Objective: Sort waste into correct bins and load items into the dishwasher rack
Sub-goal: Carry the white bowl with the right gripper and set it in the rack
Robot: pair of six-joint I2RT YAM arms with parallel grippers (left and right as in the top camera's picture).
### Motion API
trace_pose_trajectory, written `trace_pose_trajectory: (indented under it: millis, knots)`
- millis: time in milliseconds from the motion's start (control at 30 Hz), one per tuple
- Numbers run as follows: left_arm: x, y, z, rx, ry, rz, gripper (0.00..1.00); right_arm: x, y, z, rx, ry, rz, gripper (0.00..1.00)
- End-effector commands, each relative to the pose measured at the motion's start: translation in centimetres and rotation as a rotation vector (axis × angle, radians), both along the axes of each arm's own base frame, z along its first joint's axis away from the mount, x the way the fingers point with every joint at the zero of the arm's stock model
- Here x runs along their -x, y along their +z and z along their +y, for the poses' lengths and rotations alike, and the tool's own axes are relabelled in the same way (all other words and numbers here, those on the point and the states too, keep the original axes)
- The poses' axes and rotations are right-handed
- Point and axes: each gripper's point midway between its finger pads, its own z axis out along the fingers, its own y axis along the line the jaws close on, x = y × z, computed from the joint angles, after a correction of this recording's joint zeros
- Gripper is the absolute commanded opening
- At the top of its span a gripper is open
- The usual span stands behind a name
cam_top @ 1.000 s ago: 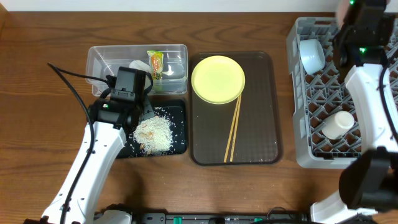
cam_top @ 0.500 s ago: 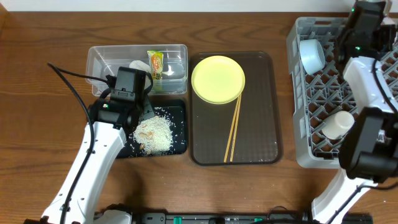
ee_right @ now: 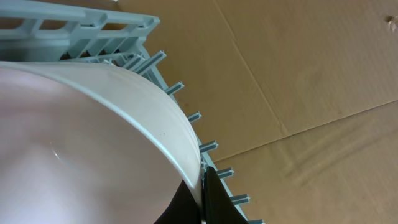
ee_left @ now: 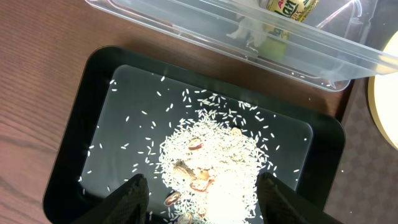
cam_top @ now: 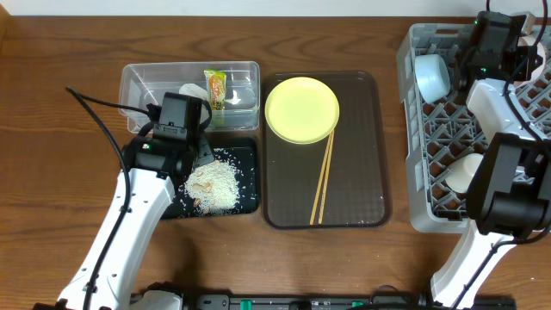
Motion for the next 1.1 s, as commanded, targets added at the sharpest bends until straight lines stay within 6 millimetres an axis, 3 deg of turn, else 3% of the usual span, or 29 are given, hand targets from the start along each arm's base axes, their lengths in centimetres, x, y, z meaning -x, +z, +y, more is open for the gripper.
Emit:
trace_pose_trajectory:
  millis: [0, 467, 600, 833, 867, 1000, 1067]
  knots:
    - [0.0, -0.2, 0.4, -0.014, 0.019, 0.004, 0.59, -0.9, -0.9, 1.3, -0.024, 0.022, -0.03, 0.01]
    - [0.0, -0.2, 0.4, -0.012, 0.018, 0.005, 0.59, -1.5, -1.7, 3.6, -0.065, 0.049, -0.071, 0.02]
    - [0.0, -0.2, 0.4, -0.012, 0.018, 0.005, 0.59, -1.0, -2.8, 4.5, -0.087, 0.05, -0.026, 0.09]
    - [0.1, -0.3, 0.4, -0.013, 0.018, 0.009, 0.59, -0.5, -3.4, 4.8, -0.106, 0.039, -0.015, 0.04]
    - [0.1, -0.3, 0.4, -0.013, 0.018, 0.009, 0.59, -0.5, -3.4, 4.8, -0.106, 0.039, -0.014, 0.07]
    - [0.1, -0.3, 0.4, -0.013, 0.018, 0.009, 0.59, -0.3, -3.6, 5.1, -0.109, 0.043, 0.011, 0.44]
    - [0.1, -0.3, 0.4, -0.013, 0.018, 0.009, 0.59, -0.1, -3.5, 5.5, -0.115, 0.052, 0.031, 0.48]
